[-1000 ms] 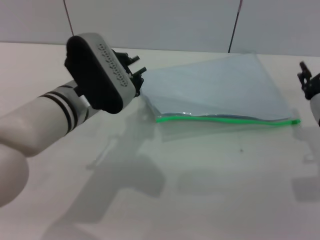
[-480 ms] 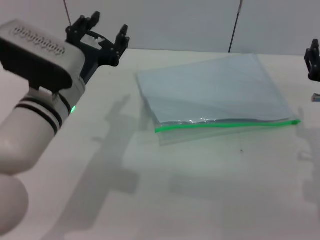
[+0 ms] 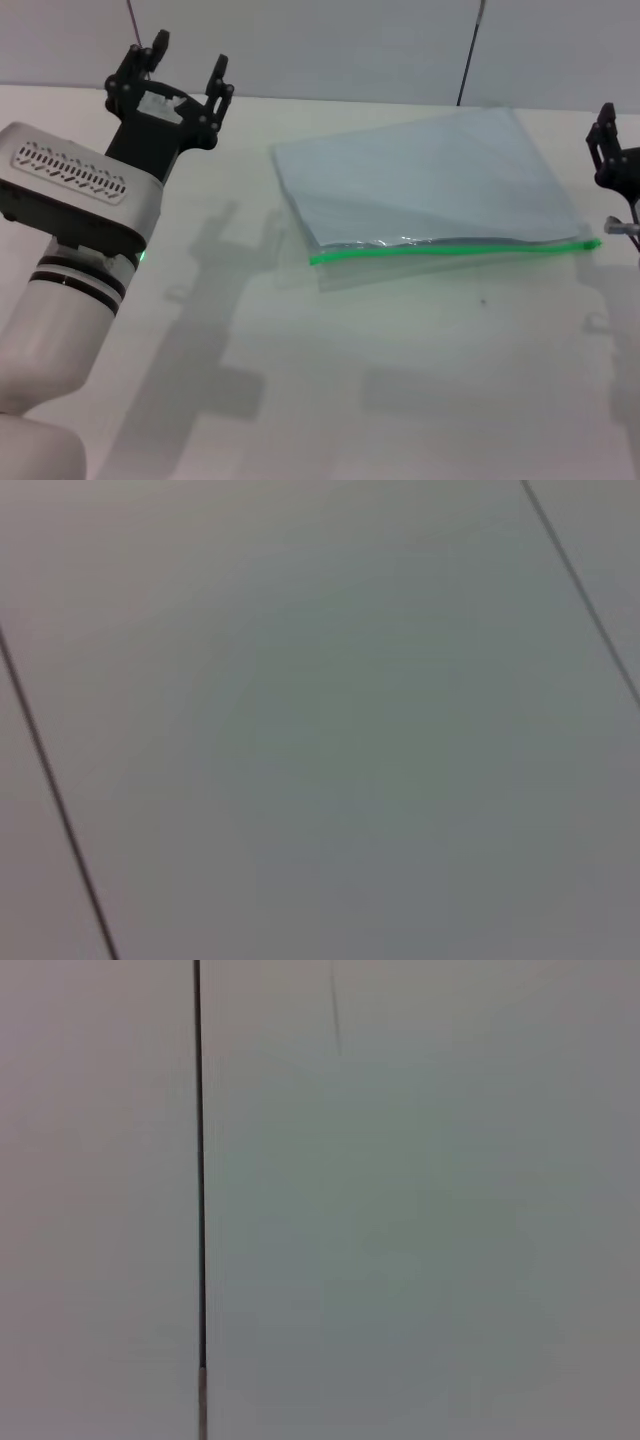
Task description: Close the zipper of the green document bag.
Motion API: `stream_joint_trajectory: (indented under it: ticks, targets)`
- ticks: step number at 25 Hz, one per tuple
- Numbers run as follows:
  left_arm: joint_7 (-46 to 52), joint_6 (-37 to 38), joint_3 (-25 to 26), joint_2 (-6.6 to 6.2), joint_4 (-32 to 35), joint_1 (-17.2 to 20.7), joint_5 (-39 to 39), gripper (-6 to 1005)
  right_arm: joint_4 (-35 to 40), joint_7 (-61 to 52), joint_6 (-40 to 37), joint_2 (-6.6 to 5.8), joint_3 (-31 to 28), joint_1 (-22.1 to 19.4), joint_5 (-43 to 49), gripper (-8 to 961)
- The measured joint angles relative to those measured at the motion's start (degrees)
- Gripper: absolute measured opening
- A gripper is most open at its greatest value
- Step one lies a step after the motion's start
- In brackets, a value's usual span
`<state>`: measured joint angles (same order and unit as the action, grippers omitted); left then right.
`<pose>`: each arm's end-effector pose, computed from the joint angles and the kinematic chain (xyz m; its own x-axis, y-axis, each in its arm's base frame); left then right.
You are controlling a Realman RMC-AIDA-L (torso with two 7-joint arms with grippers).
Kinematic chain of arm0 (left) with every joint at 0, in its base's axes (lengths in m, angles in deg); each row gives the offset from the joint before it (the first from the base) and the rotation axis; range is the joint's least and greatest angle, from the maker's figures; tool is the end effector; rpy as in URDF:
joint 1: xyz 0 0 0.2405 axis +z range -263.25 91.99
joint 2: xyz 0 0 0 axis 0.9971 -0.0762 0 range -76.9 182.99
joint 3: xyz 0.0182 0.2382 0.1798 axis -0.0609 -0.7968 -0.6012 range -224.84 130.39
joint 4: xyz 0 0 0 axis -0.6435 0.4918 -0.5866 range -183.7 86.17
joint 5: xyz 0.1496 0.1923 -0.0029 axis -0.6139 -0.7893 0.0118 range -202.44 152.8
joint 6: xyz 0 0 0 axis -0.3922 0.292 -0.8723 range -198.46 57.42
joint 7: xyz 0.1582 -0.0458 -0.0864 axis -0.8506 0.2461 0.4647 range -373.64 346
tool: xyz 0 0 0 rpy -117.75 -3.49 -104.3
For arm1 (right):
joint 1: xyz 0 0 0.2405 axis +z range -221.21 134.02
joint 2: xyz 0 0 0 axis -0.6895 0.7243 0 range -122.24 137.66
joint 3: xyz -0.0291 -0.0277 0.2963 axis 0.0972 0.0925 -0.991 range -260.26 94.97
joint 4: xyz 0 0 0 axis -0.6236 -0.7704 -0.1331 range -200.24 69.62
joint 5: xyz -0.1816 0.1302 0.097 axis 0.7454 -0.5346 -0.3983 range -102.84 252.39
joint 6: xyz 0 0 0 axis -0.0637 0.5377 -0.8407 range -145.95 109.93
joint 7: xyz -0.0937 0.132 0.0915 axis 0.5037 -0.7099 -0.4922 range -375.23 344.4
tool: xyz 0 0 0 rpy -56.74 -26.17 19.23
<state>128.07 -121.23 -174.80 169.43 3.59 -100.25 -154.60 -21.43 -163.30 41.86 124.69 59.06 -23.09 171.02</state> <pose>-0.2496 0.4153 -0.0667 0.8701 -0.2326 0.4346 0.4156 -0.1280 -0.9005 0.3049 0.4108 -0.0837 0.7259 0.0277 -0.6872 -0.6877 0.0419 -0.7248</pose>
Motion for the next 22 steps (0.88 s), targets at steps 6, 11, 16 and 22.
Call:
stream_joint_trajectory:
  ticks: [6, 11, 16, 22]
  targets:
    - [0.0, -0.3, -0.5, -0.02, -1.0, -0.7, 1.1, 617, -1.3, -0.2, -0.1, 0.0, 0.6, 0.7, -1.2, 733]
    - [0.2, -0.1, -0.6, -0.02, -1.3, -1.0, 1.5, 617, -2.2, -0.2, -0.1, 0.0, 0.9, 1.0, -1.3, 732]
    - [1.3, 0.1, -0.7, -0.02, -2.1, -1.5, 2.2, 617, -2.9, -0.2, -0.1, 0.07, 1.5, 1.4, -1.8, 732]
    - [2.4, 0.1, -1.2, -0.02, -3.5, -2.4, 3.8, 617, -4.2, -0.3, -0.2, 0.03, 4.3, 2.9, -6.3, 731]
